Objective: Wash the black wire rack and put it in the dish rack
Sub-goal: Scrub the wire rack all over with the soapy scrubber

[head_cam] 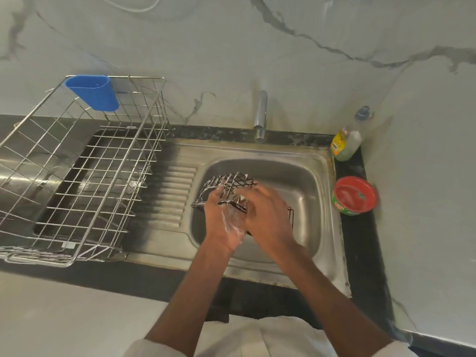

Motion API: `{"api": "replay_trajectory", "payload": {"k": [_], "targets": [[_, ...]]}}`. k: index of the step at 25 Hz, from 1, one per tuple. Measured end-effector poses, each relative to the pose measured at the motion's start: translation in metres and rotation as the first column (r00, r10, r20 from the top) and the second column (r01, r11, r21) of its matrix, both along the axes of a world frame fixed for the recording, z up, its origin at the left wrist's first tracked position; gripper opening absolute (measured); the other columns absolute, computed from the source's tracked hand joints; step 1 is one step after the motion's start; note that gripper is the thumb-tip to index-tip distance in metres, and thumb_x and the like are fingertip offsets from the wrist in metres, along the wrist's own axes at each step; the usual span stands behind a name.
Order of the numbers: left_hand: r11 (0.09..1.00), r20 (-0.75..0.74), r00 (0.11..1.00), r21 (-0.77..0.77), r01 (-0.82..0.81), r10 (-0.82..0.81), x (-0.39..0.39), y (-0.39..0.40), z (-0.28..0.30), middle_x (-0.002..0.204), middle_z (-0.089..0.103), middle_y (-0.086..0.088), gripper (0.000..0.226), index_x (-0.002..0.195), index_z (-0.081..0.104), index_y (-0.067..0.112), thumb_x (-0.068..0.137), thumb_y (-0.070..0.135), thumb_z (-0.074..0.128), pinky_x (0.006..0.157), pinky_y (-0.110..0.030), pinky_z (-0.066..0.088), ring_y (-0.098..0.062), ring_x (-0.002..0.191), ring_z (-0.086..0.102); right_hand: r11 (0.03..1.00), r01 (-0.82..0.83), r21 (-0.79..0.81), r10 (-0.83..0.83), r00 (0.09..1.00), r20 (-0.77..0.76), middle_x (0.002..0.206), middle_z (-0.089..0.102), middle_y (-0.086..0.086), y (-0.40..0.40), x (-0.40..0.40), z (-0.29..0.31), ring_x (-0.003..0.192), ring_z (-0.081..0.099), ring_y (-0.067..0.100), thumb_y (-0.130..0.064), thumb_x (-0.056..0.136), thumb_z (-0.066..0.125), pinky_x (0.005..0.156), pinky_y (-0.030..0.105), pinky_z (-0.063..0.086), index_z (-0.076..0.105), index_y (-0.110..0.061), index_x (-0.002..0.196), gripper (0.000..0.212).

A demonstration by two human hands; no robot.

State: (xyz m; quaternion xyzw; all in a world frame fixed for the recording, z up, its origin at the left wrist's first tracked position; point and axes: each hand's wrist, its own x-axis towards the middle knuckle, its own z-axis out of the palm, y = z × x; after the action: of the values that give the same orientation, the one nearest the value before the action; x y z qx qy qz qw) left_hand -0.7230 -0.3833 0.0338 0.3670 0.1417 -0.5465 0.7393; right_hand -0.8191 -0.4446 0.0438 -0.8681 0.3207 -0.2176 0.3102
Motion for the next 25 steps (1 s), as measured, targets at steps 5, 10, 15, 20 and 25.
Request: {"api": "replay_trajectory", "payload": {"k": [5,10,15,20,25], "targets": [[0.992,-0.076,0.996,-0.123,0.031,-0.041,0.025,-0.006,-0.006,0.104,0.07,-0.018,0.065,0.107,0.076,-0.008,0.106,0.045,0.039,0.07,-0.032,0.063,-0.029,0.086,0.068,0.985,0.168,0.029,-0.17,0.977,0.13,0.113,0.071,0.002,0.001,0.016,-0.006,0.093,0.065,0.013,0.001,0.095,0.064,0.081,0.004,0.04,0.073,-0.014,0.127,0.036],[0.99,-0.139,0.985,-0.113,0.087,-0.103,0.056,-0.016,-0.005,0.112,0.068,-0.019,0.069,0.134,0.063,-0.01,0.103,0.049,0.044,0.082,-0.035,0.062,-0.028,0.09,0.071,0.98,0.2,0.018,-0.196,0.933,0.302,0.107,0.077,0.003,0.008,0.05,0.004,0.089,0.072,0.011,0.007,0.084,0.065,0.083,0.024,0.06,0.078,-0.009,0.117,0.039],[0.98,-0.162,0.973,-0.139,0.141,-0.163,0.067,-0.02,-0.001,0.087,0.069,-0.015,0.071,0.137,0.059,-0.013,0.104,0.049,0.043,0.057,-0.028,0.062,-0.025,0.07,0.072,0.945,0.316,0.081,-0.324,0.883,0.338,0.088,0.079,-0.007,0.01,0.069,0.005,0.08,0.069,-0.005,0.011,0.08,0.075,0.073,0.012,0.054,0.083,-0.015,0.093,0.03],[0.989,-0.189,0.979,-0.142,0.049,-0.075,0.075,-0.029,-0.003,0.131,0.065,-0.029,0.063,0.134,0.059,-0.009,0.106,0.044,0.041,0.099,-0.052,0.058,-0.044,0.131,0.062,0.889,0.428,0.16,-0.457,0.851,0.261,0.089,0.077,-0.011,0.005,0.048,-0.017,0.082,0.07,-0.004,0.012,0.078,0.075,0.075,0.025,0.059,0.084,-0.016,0.088,0.031],[0.979,-0.114,0.977,-0.117,0.167,-0.181,0.07,-0.034,-0.013,0.099,0.075,-0.019,0.075,0.115,0.073,-0.01,0.107,0.055,0.037,0.078,-0.034,0.065,-0.029,0.089,0.077,0.951,0.299,0.082,-0.306,0.863,0.402,0.091,0.078,-0.002,0.002,0.079,0.0,0.084,0.072,0.0,0.02,0.08,0.069,0.073,0.012,0.055,0.083,-0.008,0.089,0.032]]}}
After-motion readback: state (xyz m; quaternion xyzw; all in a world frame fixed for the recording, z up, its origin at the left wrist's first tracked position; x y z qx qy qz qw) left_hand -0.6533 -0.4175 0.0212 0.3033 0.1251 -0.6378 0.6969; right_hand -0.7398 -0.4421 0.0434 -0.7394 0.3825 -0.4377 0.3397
